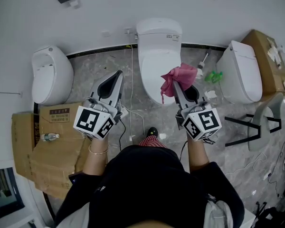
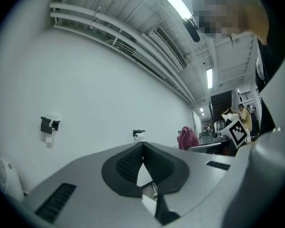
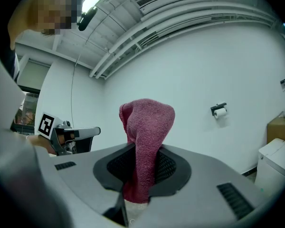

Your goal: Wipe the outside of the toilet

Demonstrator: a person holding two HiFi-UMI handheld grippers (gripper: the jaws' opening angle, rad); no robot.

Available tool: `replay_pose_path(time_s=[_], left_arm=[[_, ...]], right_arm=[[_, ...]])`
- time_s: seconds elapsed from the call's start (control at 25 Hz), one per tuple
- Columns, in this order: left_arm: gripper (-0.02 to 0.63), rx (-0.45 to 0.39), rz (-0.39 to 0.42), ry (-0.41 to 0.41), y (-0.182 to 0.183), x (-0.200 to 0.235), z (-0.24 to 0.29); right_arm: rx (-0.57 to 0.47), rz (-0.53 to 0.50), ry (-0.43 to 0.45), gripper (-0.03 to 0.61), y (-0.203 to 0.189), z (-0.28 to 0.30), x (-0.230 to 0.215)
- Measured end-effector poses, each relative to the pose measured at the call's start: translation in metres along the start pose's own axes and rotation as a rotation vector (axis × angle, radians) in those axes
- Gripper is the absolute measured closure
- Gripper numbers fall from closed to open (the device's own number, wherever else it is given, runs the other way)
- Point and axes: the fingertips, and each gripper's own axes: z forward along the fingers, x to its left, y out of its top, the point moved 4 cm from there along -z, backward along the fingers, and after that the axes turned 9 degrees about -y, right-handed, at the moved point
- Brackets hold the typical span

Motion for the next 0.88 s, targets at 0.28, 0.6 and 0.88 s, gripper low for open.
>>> replay_pose_path(time_s=[0.28, 0.6, 0.88], left_arm=[[0.61, -0.005, 0.002, -0.007, -0.002, 0.006, 0.036], [0.609, 0.005, -0.011, 0.021, -0.008, 0.021, 0.047], [0.609, 0.003, -0.011, 0.018, -0.01, 0.022, 0.05]], right_arm=[[0.007, -0.008, -0.002, 0.491, 0.004, 0.019, -0.032], [0.009, 0.0, 0.028, 0.491, 0.002, 0.042, -0.039], [0.013, 0.009, 0.028, 0.491, -0.002, 0.043, -0.041]])
